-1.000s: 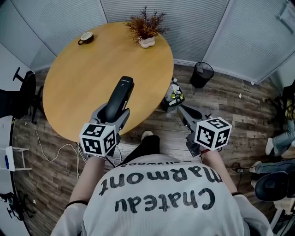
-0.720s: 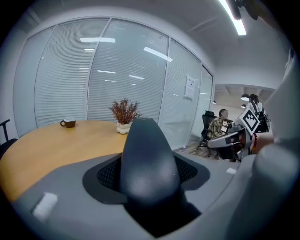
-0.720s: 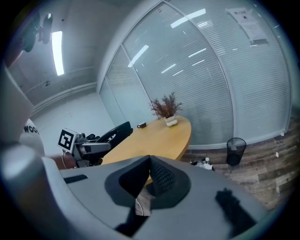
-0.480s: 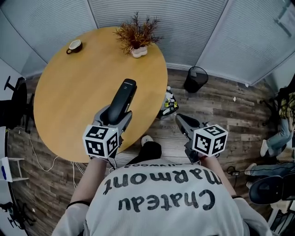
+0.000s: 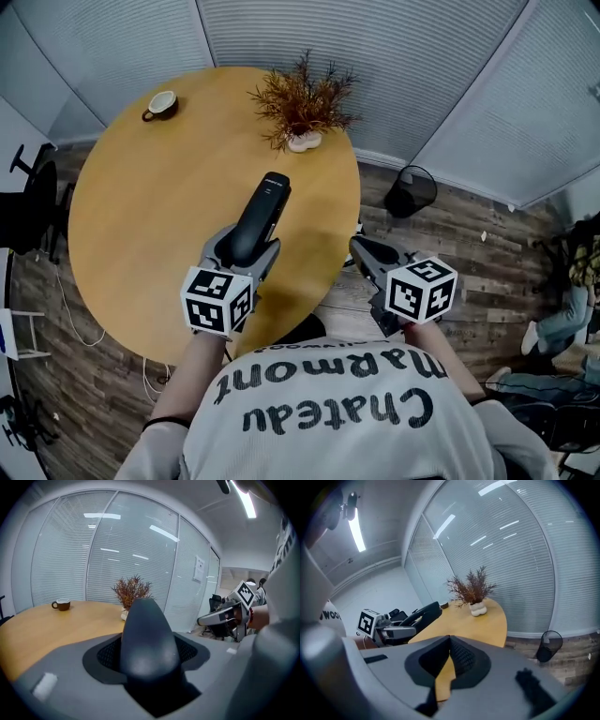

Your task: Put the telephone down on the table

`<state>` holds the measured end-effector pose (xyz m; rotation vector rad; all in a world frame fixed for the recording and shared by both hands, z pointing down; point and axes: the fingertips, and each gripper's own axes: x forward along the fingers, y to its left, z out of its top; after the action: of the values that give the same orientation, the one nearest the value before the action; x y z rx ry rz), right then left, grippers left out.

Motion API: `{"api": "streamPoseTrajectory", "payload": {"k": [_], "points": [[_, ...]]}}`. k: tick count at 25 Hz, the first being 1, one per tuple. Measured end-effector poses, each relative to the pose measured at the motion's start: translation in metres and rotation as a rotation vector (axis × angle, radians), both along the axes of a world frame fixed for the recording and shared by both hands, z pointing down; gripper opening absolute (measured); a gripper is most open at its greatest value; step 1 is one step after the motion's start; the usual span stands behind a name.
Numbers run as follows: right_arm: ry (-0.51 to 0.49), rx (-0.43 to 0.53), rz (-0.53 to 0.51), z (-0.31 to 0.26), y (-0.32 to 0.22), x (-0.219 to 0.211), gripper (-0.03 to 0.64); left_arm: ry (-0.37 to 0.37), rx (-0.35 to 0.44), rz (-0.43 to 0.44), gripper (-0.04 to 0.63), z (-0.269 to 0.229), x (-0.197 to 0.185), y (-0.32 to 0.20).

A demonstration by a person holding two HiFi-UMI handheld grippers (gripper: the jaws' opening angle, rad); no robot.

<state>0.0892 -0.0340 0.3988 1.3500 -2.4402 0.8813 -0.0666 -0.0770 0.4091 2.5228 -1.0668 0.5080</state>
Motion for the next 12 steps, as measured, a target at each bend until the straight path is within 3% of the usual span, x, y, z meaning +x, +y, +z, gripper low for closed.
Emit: {"api": "streamPoseTrajectory", "payload": {"k": [5, 12], "points": [[-0.015, -0.026, -0.071, 0.010, -0.041, -0.025, 0.014, 0.008, -0.024, -0.045, 0.310, 0.009, -0.012, -0.020], [-0.069, 0.036, -0.126, -0.006, -0.067, -0.053, 0.014, 0.016, -0.032, -0.087, 0.311, 0.012, -0.024, -0.027]]}}
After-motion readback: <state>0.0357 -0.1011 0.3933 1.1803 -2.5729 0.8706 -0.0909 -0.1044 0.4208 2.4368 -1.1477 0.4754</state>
